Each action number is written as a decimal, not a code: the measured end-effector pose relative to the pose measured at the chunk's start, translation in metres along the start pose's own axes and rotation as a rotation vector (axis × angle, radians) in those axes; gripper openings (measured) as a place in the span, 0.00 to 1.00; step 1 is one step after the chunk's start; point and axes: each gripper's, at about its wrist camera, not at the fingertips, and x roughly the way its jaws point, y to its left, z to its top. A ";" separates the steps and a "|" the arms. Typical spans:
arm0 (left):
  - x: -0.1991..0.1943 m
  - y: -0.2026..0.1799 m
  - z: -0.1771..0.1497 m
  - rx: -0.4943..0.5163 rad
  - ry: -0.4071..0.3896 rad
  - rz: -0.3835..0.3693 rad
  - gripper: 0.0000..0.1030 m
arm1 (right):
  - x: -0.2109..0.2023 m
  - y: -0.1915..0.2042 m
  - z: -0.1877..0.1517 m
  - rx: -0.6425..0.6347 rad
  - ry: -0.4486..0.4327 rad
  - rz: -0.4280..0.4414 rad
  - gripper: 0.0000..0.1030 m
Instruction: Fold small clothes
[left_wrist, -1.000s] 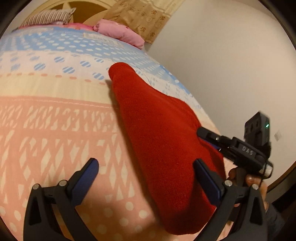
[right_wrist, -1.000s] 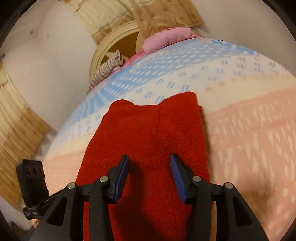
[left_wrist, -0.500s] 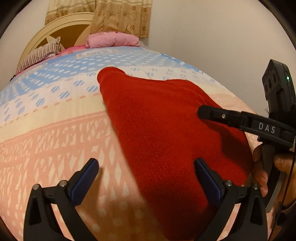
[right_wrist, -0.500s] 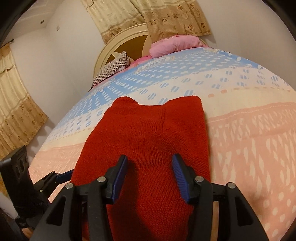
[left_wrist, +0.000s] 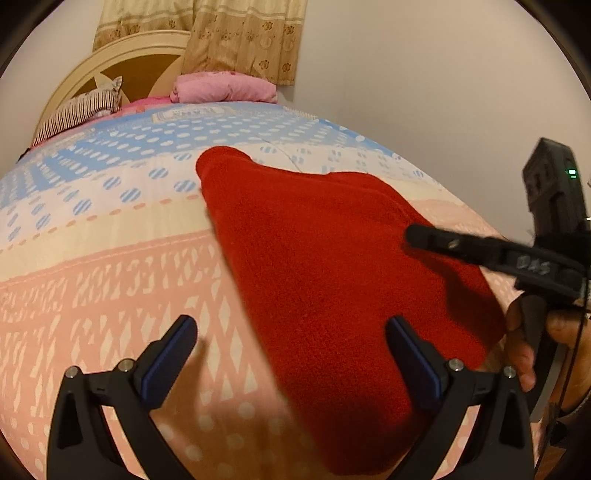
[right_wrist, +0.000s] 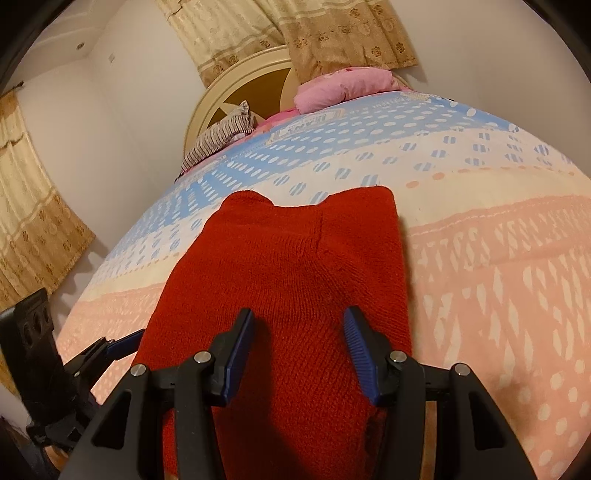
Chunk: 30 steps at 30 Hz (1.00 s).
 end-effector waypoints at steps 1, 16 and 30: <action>0.001 0.001 0.000 -0.003 0.007 -0.006 1.00 | -0.006 -0.001 0.002 -0.002 -0.018 0.023 0.51; 0.014 0.009 -0.002 -0.068 0.082 -0.107 1.00 | 0.031 -0.086 0.037 0.327 0.087 0.036 0.53; 0.012 0.002 -0.004 -0.042 0.090 -0.185 0.80 | 0.073 -0.078 0.050 0.320 0.165 0.133 0.45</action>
